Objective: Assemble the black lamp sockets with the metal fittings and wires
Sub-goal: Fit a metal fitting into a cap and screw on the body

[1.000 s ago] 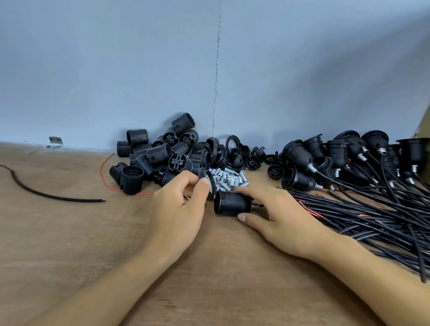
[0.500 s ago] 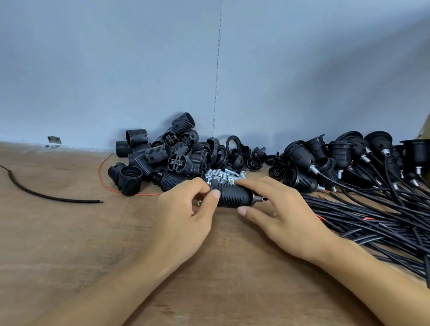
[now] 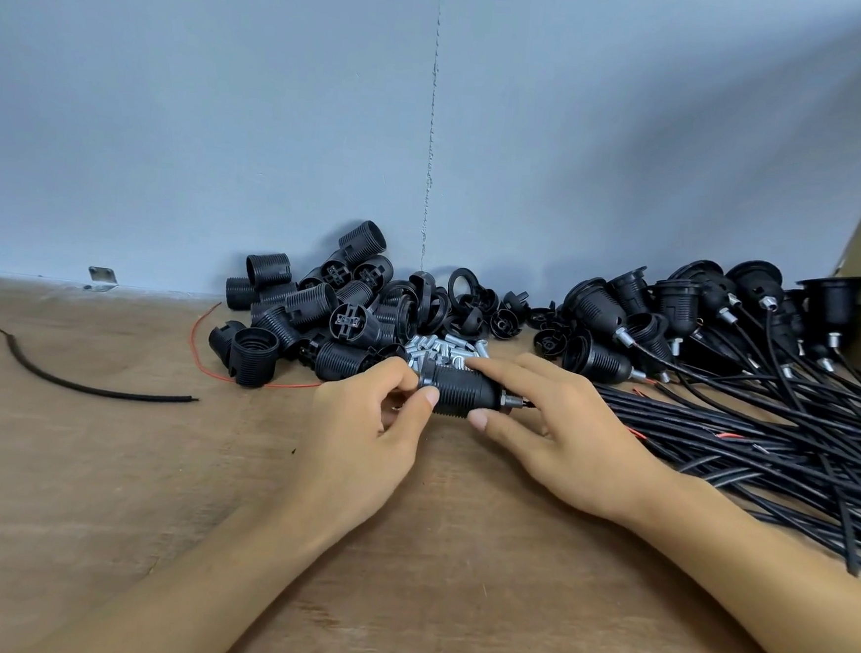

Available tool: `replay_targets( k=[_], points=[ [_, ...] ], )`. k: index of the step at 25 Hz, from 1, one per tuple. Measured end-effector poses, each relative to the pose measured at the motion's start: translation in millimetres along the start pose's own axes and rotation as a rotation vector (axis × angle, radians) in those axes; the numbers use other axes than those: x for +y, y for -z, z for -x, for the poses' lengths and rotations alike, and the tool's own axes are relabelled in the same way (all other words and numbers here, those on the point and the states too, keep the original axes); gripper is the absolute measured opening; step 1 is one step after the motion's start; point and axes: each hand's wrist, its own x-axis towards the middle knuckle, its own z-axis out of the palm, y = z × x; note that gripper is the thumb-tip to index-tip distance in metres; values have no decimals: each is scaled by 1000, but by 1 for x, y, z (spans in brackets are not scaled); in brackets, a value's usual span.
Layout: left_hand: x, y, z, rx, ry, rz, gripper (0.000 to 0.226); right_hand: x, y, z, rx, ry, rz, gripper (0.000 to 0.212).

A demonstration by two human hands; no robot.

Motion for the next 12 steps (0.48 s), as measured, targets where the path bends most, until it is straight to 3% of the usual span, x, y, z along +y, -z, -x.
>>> replay_targets(
  k=[12],
  points=[
    [2,1,0,-11,-165,6,7,-1,2,0,58,-206,-303,28]
  ],
)
